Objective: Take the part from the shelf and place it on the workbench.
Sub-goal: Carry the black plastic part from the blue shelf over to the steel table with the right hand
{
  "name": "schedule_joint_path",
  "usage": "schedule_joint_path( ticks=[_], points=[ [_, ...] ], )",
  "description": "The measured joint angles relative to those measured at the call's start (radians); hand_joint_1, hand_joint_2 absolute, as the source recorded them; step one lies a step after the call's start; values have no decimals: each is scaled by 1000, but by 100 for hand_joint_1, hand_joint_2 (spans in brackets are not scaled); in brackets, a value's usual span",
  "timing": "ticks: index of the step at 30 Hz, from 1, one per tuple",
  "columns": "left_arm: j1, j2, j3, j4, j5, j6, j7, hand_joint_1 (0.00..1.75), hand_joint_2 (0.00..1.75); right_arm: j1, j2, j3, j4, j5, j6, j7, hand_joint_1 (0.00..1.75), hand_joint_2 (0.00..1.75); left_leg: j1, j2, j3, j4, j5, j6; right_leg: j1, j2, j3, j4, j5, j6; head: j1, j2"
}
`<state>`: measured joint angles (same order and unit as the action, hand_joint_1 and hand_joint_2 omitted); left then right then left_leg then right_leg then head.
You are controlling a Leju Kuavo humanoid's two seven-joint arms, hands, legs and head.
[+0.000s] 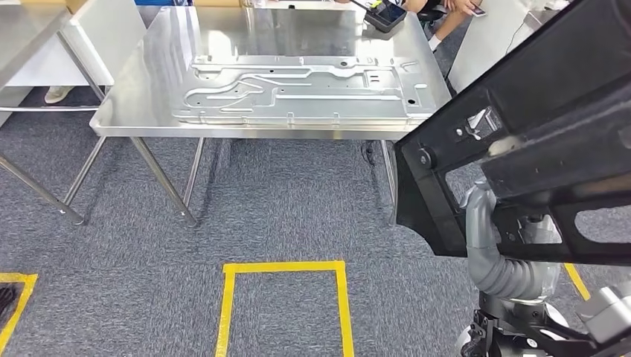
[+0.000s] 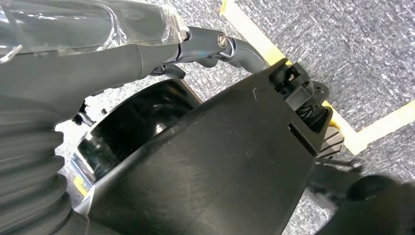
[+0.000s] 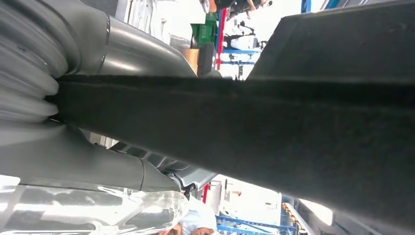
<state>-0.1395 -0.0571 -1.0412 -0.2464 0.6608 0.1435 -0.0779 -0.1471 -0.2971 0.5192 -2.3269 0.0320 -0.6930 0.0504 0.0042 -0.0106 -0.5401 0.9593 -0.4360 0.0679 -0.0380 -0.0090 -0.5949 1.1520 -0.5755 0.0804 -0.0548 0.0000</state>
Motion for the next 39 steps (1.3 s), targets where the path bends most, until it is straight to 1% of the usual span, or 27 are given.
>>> schedule_joint_path(
  ticks=[1, 2, 3, 4, 5, 7, 9, 12, 14, 15, 17, 18, 19, 20, 22, 23, 25, 27, 29, 31, 32, 33, 34, 36, 37, 38, 39],
  points=[
    [1, 0, 0, 0, 2, 0, 0, 0, 175, 2, 0, 0, 0, 0, -1, 0, 175, 175, -5, 0, 6, 0, -5, 5, 3, 0, -46, 70, -15, -3, 1, 0],
    [2, 0, 0, 0, 3, -1, -1, 0, 175, 5, 0, 0, 0, 1, -1, 0, 175, 175, -10, -1, 13, 0, -12, 9, 7, 1, -81, 111, -13, -8, 1, 0],
    [3, 0, 0, 0, 4, -1, -3, 0, 175, 7, 0, 0, 0, 1, -1, 0, 175, 175, -15, -3, 22, 0, -18, 12, 12, 2, -97, 111, 10, -14, 1, 0],
    [5, 0, 0, 0, 5, -2, -4, 0, 175, 8, 1, 0, 0, 2, -1, 0, 175, 175, -20, -6, 33, 0, -26, 14, 17, 3, -90, 68, 52, -24, 2, 0],
    [5, 0, 0, 0, 5, -2, -5, 0, 175, 9, 1, 0, 0, 4, -1, 0, 175, 175, -24, -8, 45, 0, -34, 14, 24, 4, -68, -4, 103, -36, 2, 0],
    [6, -1, -1, 0, 5, -3, -6, 0, 175, 9, 2, -1, 0, 7, -1, -1, 175, 175, -31, -10, 59, -1, -50, 10, 38, 8, -21, -125, 162, -55, 1, 0],
    [6, -1, -1, 0, 5, -4, -6, 0, 175, 11, 3, -3, 1, 10, -1, -2, 175, 175, -31, -10, 60, -5, -62, 2, 45, 11, -4, -162, 160, -64, 0, 0],
    [6, 0, -1, 0, 4, -5, -6, 0, 175, 13, 5, -7, 0, 10, -1, -3, 175, 175, -30, -8, 67, 1, -78, -14, 36, 14, 7, -175, 155, -72, -1, 0],
    [6, 0, -1, 0, 4, -6, -8, 0, 175, 15, 8, -10, 0, 10, -1, -5, 175, 175, -24, -6, 29, 87, -118, -29, 27, 12, 22, -181, 148, -77, -6, 0],
    [5, 0, -1, 0, 5, -8, -9, 0, 175, 17, 10, -12, 0, 11, -1, -7, 175, 175, -19, -6, -12, 162, -146, -37, 27, 10, 27, -181, 143, -79, -8, 0],
    [-2, 1, 0, 0, 6, -11, -12, 0, 175, 25, 12, -19, 1, 10, -1, -10, 175, 175, -9, -6, -92, 285, -173, -49, 26, 8, 39, -181, 131, -78, -9, 0],
    [-5, 1, 0, 0, 6, -12, -12, 0, 175, 28, 13, -23, 1, 10, -1, -10, 175, 175, -7, -6, -108, 295, -157, -53, 26, 8, 49, -181, 123, -77, -9, 0],
    [-6, 1, 0, 0, 6, -12, -11, 0, 175, 30, 14, -25, 1, 10, -1, -11, 175, 175, -5, -5, -101, 260, -119, -54, 26, 8, 61, -181, 116, -75, -9, 0],
    [-6, 1, 0, 0, 5, -12, -11, 0, 175, 30, 15, -27, 1, 10, -1, -12, 175, 175, -4, -4, -78, 190, -67, -53, 26, 9, 73, -181, 107, -72, -9, 0],
    [-2, 2, -1, 0, 5, -13, -9, 0, 175, 31, 16, -31, 1, 10, -1, -13, 175, 175, -9, -1, -30, 59, 0, -42, 28, 12, 91, -183, 94, -65, -8, 0],
    [0, 2, -1, 0, 5, -14, -9, 0, 175, 32, 16, -33, 1, 9, -1, -14, 175, 175, -12, 0, -17, 24, 11, -35, 28, 12, 94, -185, 90, -61, -8, 0],
    [2, 2, -1, 0, 5, -15, -9, 0, 175, 34, 17, -37, 1, 8, -1, -14, 175, 175, -18, -1, -11, 8, 6, -21, 28, 13, 92, -189, 88, -51, -8, 0],
    [2, 2, -1, 0, 5, -16, -9, 0, 175, 35, 19, -41, 1, 8, -1, -15, 175, 175, -14, -3, -2, -4, 7, -10, 28, 11, 94, -187, 82, -41, -8, 0],
    [2, 1, -1, 0, 5, -17, -10, 0, 175, 35, 19, -46, 1, 8, -1, -15, 175, 175, -7, -2, 17, -20, 6, 1, 27, 11, 62, -117, 51, -33, -6, 0],
    [4, 1, -1, 0, 5, -18, -10, 0, 175, 37, 20, -51, 2, 8, -1, -16, 175, 175, -6, -1, 30, -24, -2, 9, 24, 11, -21, 27, 2, -26, -4, 0],
    [5, 1, -1, 0, 5, -18, -10, 0, 175, 39, 20, -53, 3, 8, -1, -16, 175, 175, -6, -2, 36, -24, -7, 10, 23, 11, -64, 88, -10, -23, -4, 0],
    [6, 1, -1, 0, 5, -18, -10, 0, 175, 42, 20, -54, 4, 7, -1, -16, 175, 175, -6, -2, 43, -24, -13, 10, 21, 11, -91, 115, -1, -20, -4, 0],
    [7, 1, -1, 0, 5, -19, -11, 0, 175, 44, 20, -55, 5, 7, -1, -17, 175, 175, -5, -4, 52, -24, -21, 8, 19, 10, -95, 97, 31, -17, -4, 0],
    [9, 0, -1, 0, 5, -20, -12, 0, 175, 45, 20, -57, 5, 3, -1, -20, 175, 175, -2, -8, 75, -24, -39, 0, 13, 9, -49, -39, 128, -13, -3, 0],
    [9, 0, -1, 0, 5, -21, -12, 0, 175, 45, 21, -58, 6, 1, -2, -22, 175, 175, -4, -9, 83, -23, -48, -7, 13, 9, -19, -108, 159, -12, -2, 0],
    [10, 0, -1, 0, 5, -21, -12, 0, 175, 45, 21, -59, 7, -2, -2, -24, 175, 175, -5, -10, 87, -23, -56, -13, 13, 10, 0, -153, 172, -15, -2, 0],
    [11, 0, -1, 0, 6, -21, -13, 0, 175, 47, 22, -61, 8, -4, -2, -25, 175, 175, -7, -9, 88, -24, -61, -18, 14, 11, 9, -172, 170, -20, -2, 0]
  ],
)
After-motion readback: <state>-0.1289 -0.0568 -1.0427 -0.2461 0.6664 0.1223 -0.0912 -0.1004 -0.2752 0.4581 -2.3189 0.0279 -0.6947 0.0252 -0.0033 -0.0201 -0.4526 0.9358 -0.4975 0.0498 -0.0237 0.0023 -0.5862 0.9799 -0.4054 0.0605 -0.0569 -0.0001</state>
